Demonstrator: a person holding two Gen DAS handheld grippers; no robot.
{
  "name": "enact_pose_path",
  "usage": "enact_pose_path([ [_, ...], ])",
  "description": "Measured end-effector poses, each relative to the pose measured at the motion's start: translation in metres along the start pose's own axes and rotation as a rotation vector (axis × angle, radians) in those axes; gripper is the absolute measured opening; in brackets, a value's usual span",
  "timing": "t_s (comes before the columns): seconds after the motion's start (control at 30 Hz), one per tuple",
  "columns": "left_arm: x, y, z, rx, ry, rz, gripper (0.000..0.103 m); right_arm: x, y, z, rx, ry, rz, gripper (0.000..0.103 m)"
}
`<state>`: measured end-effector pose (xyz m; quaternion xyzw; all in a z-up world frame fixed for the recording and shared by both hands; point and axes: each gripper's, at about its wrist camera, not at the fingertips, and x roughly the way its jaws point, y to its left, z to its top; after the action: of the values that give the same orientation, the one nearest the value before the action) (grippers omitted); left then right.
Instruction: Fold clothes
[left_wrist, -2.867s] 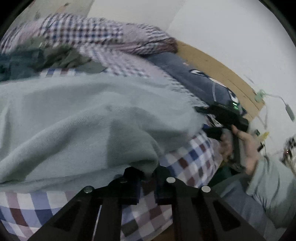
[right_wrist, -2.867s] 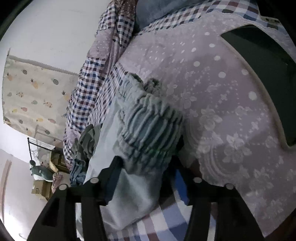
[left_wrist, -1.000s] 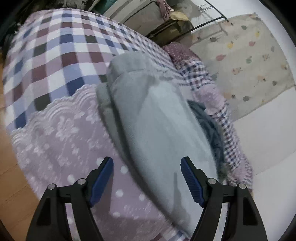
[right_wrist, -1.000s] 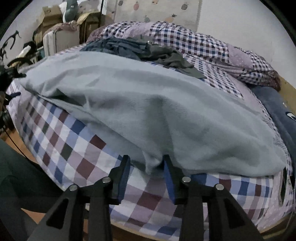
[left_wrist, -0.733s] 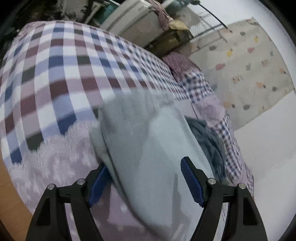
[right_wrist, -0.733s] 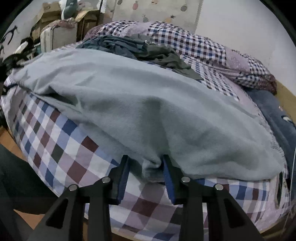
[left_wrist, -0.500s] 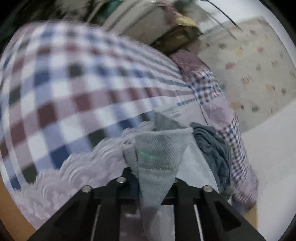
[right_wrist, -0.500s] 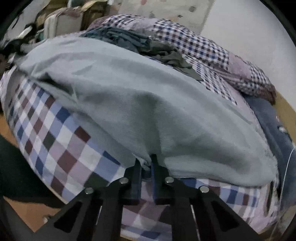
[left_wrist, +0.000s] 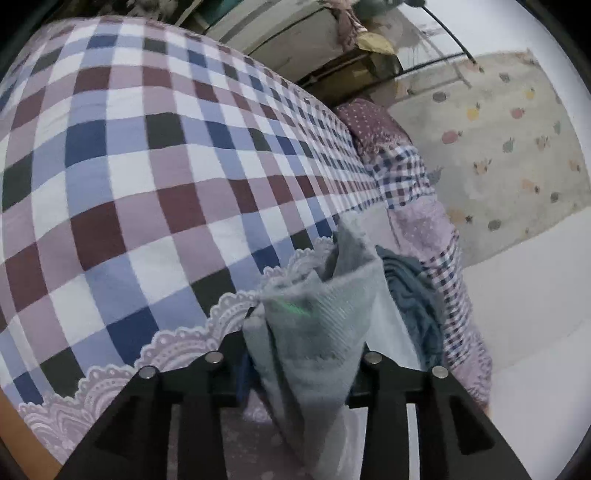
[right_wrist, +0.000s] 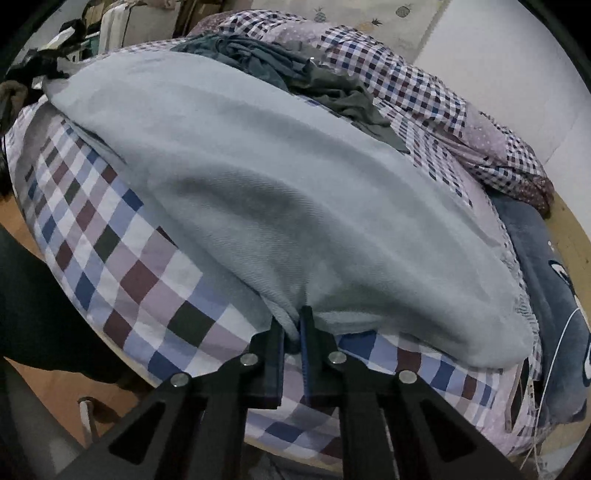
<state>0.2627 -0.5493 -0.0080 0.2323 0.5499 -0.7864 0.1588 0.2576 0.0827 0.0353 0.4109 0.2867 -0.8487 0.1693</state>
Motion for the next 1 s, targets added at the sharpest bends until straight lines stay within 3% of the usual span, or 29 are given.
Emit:
enact_pose_path([
  [0.13,-0.003,-0.008,0.003,0.027,-0.036,0.047,0.039,-0.008,0.002,-0.006,0.031,0.024,0.043,0.012],
  [0.23,-0.010,-0.025,0.001,0.073,-0.085,0.104,0.023,-0.017,0.002,-0.015,0.073,0.032,0.081,0.012],
  [0.33,-0.017,-0.065,-0.003,0.177,-0.146,0.119,0.019,-0.026,-0.002,-0.012,0.101,0.015,0.097,0.012],
  [0.5,-0.047,-0.161,-0.046,0.434,-0.227,0.030,0.018,-0.042,-0.008,0.001,0.167,-0.042,0.160,0.012],
  [0.63,-0.059,-0.250,-0.135,0.752,-0.227,-0.079,0.018,-0.051,-0.019,0.017,0.237,-0.095,0.243,0.012],
  [0.73,-0.035,-0.285,-0.227,0.964,-0.124,-0.134,0.018,-0.055,-0.030,0.028,0.303,-0.135,0.312,0.012],
  [0.77,-0.015,-0.288,-0.263,1.031,-0.054,-0.128,0.018,-0.053,-0.036,0.033,0.326,-0.145,0.329,0.012],
  [0.83,0.027,-0.286,-0.314,1.115,0.087,-0.091,0.018,-0.048,-0.049,0.040,0.387,-0.162,0.370,0.012],
  [0.93,0.094,-0.256,-0.375,1.167,0.297,0.040,0.019,-0.035,-0.073,0.051,0.460,-0.180,0.405,0.014],
  [0.97,0.108,-0.246,-0.389,1.174,0.325,0.079,0.019,-0.031,-0.079,0.054,0.478,-0.184,0.414,0.018],
  [1.0,0.107,-0.243,-0.397,1.204,0.286,0.082,0.021,-0.025,-0.085,0.058,0.488,-0.182,0.422,0.020],
])
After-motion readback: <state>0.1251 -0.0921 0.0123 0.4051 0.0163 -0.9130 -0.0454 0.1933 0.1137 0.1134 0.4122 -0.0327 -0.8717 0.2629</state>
